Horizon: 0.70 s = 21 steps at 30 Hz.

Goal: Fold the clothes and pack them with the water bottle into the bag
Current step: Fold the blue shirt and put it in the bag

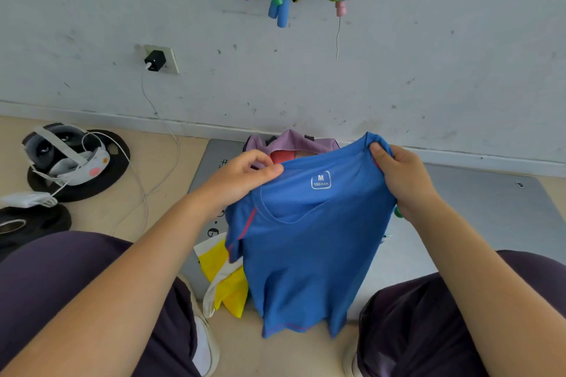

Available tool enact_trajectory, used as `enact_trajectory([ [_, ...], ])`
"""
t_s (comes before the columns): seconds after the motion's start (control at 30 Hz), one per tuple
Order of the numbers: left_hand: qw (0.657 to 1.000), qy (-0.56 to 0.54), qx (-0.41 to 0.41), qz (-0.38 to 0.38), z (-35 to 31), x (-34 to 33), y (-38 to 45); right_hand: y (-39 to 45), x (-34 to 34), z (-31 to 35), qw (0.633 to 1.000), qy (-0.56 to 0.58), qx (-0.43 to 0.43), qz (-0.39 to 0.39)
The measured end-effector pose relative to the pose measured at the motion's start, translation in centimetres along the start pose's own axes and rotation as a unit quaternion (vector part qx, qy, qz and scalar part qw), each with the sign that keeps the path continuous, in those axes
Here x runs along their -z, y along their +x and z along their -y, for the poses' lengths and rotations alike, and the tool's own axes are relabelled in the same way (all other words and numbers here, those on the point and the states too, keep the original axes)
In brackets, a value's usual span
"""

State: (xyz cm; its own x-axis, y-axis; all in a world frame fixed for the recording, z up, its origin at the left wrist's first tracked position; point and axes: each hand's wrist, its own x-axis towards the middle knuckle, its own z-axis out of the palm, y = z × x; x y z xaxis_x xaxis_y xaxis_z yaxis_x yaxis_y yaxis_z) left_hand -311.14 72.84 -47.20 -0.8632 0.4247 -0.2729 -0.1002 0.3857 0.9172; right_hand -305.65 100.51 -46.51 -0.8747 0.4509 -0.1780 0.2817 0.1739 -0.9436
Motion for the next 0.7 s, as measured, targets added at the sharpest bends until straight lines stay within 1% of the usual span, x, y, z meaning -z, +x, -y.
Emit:
enact_trajectory([
  [0.07, 0.998, -0.064, -0.011, -0.016, -0.1, 0.4, -0.1, 0.2, 0.1, -0.3, 1.000, -0.004, -0.015, -0.011],
  [0.13, 0.995, -0.099, -0.017, -0.013, 0.0, 0.9, 0.0, 0.4, 0.1, -0.4, 1.000, -0.009, -0.024, -0.018],
  [0.37, 0.997, -0.068, -0.021, -0.025, 0.3, 1.3, -0.1, 0.6, 0.2, -0.8, 0.999, -0.012, -0.032, -0.024],
  [0.53, 0.996, -0.022, -0.028, -0.082, 1.0, 1.4, 0.6, 0.7, 0.4, -0.9, 0.999, -0.015, -0.025, -0.027],
  [0.6, 0.993, -0.030, -0.038, -0.108, 1.1, 1.4, 0.8, 0.7, 0.5, -0.9, 0.999, -0.021, -0.023, -0.026],
  [0.7, 0.989, -0.065, -0.070, -0.116, 0.7, 1.3, 0.7, 0.7, 0.4, -0.9, 0.999, -0.035, -0.009, -0.017],
])
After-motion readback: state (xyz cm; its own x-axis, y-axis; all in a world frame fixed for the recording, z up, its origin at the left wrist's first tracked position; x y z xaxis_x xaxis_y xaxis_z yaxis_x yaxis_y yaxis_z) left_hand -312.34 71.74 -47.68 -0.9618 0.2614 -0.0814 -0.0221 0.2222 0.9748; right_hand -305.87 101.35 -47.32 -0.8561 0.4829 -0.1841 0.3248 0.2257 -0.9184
